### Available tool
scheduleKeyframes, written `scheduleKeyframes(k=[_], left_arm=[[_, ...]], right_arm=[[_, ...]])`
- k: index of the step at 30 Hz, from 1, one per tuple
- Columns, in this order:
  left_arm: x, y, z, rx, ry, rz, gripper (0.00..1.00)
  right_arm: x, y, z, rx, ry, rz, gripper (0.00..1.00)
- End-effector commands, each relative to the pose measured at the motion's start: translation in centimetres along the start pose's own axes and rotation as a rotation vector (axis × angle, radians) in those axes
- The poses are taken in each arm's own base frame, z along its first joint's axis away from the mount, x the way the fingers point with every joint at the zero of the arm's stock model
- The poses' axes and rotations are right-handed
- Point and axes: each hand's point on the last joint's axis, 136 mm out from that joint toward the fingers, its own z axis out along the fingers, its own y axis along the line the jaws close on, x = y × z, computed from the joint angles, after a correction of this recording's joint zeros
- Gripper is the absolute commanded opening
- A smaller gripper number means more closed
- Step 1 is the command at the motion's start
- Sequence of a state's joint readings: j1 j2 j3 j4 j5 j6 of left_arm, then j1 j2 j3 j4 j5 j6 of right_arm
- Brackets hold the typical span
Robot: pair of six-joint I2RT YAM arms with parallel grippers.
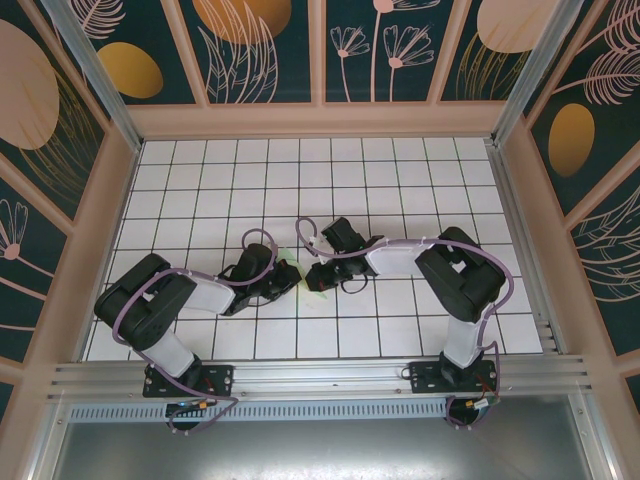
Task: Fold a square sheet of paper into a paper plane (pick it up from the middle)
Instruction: Fold the wing for the fifth time at the center of the table.
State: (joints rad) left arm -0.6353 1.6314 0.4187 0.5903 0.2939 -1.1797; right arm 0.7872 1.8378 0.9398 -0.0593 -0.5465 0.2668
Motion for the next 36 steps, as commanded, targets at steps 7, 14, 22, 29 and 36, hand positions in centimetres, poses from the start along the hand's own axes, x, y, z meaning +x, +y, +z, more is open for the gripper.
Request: scheduleKeyframes(k=[7,14,22,29,36], left_arm=[[0.5,7.0,-0.3,-0.273,-0.025,-0.057,0.06],[0.6,7.8,-0.6,-0.306,-0.029,-0.061,0.04],[0.6,8.3,-0.7,-0.329,-0.033,-0.06,0.03],[0.5,8.3,-0.7,-0.328,-0.035,-0.056,0.03],[0.4,7.4,-0.5,-0.295,-0.03,-0.036,0.03]], right_arm=[[3.9,-2.4,0.3,0.069,0.124,0.03,0.02],[6.2,-3.1,-0.3,0.087,0.171,0.051,0.01],[8.8,-3.6,-1.4,0.11,0.192,0.111,0.0],[10.4,-4.3,-2.3,0.155,0.195,0.161,0.0],[8.7,-3.6,-3.6,0.169,0.128,0.127,0.0]])
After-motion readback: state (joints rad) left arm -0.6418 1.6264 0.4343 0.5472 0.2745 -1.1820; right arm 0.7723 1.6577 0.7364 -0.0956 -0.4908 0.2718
